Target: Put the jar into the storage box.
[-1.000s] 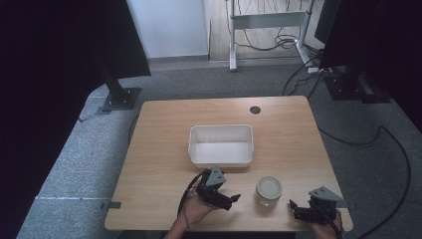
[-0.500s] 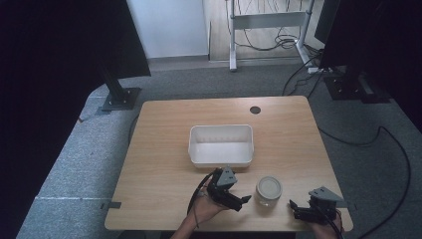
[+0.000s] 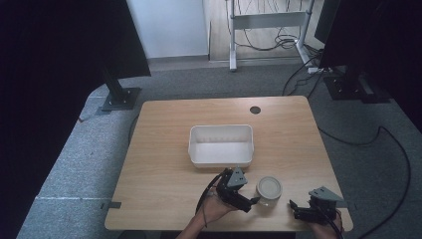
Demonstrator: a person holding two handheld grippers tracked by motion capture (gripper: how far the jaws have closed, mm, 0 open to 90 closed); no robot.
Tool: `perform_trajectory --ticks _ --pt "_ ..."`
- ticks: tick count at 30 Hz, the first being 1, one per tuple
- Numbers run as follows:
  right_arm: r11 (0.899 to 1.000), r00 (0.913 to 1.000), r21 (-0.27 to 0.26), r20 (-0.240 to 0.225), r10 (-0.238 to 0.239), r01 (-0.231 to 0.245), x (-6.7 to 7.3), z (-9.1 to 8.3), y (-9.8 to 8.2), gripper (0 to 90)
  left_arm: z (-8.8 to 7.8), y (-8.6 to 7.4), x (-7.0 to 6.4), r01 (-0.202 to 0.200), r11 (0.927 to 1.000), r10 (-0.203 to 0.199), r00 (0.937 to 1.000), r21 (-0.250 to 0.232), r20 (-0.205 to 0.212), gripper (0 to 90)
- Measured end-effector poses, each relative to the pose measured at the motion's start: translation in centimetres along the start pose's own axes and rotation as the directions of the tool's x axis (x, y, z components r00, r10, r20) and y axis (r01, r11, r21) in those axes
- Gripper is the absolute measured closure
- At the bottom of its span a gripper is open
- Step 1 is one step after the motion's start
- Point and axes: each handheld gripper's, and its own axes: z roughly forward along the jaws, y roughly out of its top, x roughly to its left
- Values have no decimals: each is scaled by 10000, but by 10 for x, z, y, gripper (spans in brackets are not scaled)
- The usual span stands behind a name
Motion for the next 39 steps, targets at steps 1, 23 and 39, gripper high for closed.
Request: perform_trajectory --ticks 1,23,39 --pt "10000 10000 0 5 -1 1 0 0 0 1 1 1 -1 -22 10000 22 10000 13 -2 19" --pt "10000 10000 3 -3 -8 8 0 0 0 1 33 11 -20 -371 9987 358 9987 341 373 18" --pt "10000 10000 -7 -10 -10 10 0 0 0 1 64 11 -25 -314 9970 301 9994 708 195 36"
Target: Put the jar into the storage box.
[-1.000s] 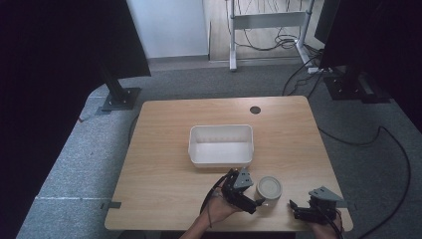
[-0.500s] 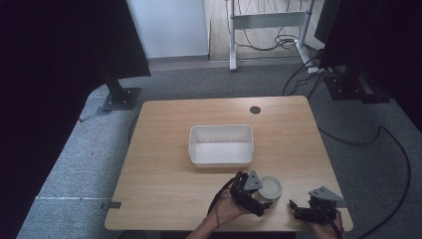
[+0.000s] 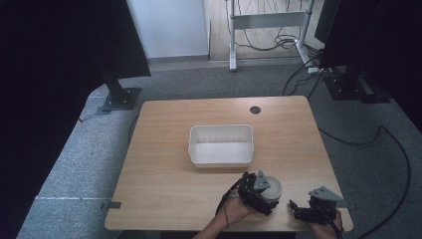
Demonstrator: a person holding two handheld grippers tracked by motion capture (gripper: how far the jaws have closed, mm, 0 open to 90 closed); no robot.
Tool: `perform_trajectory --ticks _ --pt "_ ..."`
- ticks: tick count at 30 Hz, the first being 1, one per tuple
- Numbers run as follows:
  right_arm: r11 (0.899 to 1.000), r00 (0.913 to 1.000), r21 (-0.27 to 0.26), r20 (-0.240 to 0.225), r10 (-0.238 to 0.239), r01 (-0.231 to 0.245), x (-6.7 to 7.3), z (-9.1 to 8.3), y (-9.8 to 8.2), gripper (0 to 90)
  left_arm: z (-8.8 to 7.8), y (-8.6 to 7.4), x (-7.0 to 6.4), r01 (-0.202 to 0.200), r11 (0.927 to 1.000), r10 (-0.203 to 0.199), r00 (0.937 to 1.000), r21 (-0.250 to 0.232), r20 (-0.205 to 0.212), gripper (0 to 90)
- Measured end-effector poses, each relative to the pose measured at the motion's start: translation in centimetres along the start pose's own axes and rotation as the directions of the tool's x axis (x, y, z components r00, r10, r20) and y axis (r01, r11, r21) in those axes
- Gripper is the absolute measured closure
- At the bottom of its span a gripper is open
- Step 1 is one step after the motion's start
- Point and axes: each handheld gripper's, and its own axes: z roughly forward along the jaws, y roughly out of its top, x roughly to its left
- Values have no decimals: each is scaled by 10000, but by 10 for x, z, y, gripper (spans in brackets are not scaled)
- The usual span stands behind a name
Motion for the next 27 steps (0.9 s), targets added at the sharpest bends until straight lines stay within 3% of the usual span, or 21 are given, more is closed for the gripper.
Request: perform_trajectory --ticks 3,13,27 --pt "10000 10000 6 -18 -8 8 0 0 0 1 3 1 -3 -131 9999 131 9999 -23 -72 95" --pt "10000 10000 -1 -15 -14 14 0 0 0 1 2 0 -6 -5 10000 4 9998 -44 -193 99" --pt "10000 10000 12 -28 -25 25 0 0 0 0 -14 7 -3 -190 9997 185 9995 -181 -264 99"
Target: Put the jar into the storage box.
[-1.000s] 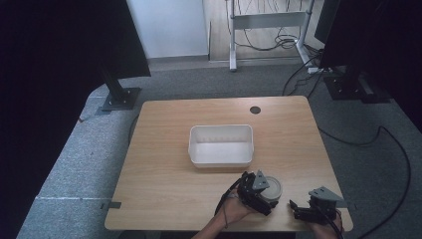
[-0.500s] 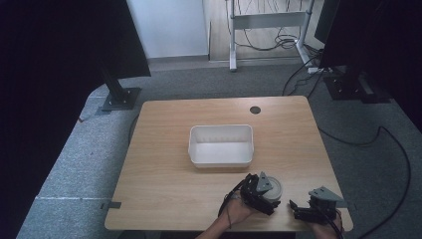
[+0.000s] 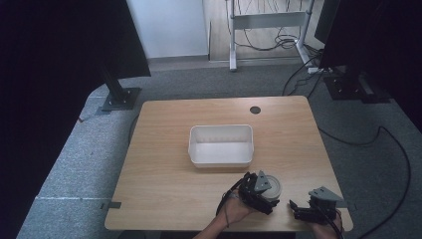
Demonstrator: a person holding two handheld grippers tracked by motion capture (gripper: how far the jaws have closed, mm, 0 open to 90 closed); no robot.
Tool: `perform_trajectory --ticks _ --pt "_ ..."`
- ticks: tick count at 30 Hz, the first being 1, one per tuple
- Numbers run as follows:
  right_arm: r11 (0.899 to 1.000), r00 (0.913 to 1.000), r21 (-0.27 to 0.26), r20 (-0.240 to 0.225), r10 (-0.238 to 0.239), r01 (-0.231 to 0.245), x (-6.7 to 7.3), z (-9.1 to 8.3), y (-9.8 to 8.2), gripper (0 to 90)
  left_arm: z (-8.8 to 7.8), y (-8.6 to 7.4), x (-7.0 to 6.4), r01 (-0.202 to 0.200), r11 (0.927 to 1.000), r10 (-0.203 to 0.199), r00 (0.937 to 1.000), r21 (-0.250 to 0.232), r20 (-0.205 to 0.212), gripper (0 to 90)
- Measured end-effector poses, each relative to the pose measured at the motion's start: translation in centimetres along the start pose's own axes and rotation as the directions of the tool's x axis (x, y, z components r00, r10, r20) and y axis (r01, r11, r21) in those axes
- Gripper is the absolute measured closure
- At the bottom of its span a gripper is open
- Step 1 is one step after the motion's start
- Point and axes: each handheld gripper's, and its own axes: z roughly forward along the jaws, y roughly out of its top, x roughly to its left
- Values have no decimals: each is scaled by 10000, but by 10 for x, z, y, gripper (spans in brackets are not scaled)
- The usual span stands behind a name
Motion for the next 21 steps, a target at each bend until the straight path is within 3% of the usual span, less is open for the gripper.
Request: perform_trajectory --ticks 21 --pt "10000 10000 1 14 33 -33 0 0 0 0 -31 -1 20 88 10000 -88 9996 29 -255 99"
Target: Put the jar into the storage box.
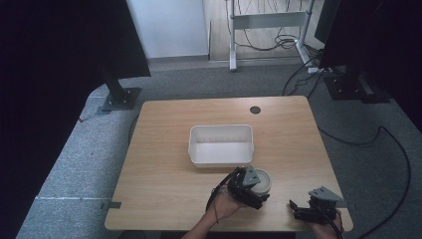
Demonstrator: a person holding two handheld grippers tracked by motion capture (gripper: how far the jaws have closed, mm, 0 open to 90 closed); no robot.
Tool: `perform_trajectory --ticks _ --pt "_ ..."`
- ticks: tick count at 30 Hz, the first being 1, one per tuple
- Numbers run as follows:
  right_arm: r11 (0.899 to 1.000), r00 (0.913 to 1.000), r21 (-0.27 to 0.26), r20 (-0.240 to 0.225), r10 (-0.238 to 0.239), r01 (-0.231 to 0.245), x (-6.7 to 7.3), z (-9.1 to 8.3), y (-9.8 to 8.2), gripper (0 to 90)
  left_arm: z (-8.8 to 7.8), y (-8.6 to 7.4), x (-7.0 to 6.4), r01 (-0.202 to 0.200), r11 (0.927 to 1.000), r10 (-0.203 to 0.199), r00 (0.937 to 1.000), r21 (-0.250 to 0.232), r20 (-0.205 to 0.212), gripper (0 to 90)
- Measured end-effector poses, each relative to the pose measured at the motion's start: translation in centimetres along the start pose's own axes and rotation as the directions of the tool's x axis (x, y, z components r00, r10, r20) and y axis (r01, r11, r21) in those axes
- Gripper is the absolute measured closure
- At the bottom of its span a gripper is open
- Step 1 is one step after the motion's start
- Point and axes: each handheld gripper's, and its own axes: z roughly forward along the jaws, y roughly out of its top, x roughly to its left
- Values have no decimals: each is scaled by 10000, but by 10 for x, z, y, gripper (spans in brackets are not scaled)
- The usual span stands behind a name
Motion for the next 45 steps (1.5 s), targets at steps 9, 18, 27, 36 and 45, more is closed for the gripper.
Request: perform_trajectory --ticks 9,18,27,36,45 --pt "10000 10000 -10 1 -13 13 0 0 0 1 -13 -1 13 77 10000 -76 9998 62 -180 99" --pt "10000 10000 -8 0 -10 10 0 0 0 1 -26 -1 29 262 9996 -260 9983 34 -512 99" --pt "10000 10000 -7 4 -6 6 0 0 0 1 -34 0 45 384 9992 -377 9954 55 -883 99" --pt "10000 10000 -13 5 5 -5 0 0 0 1 -39 -2 63 647 9979 -632 9892 67 -1319 99" --pt "10000 10000 -7 8 -7 7 0 0 0 1 -42 -3 84 1029 9946 -1036 9802 -129 -1690 99"
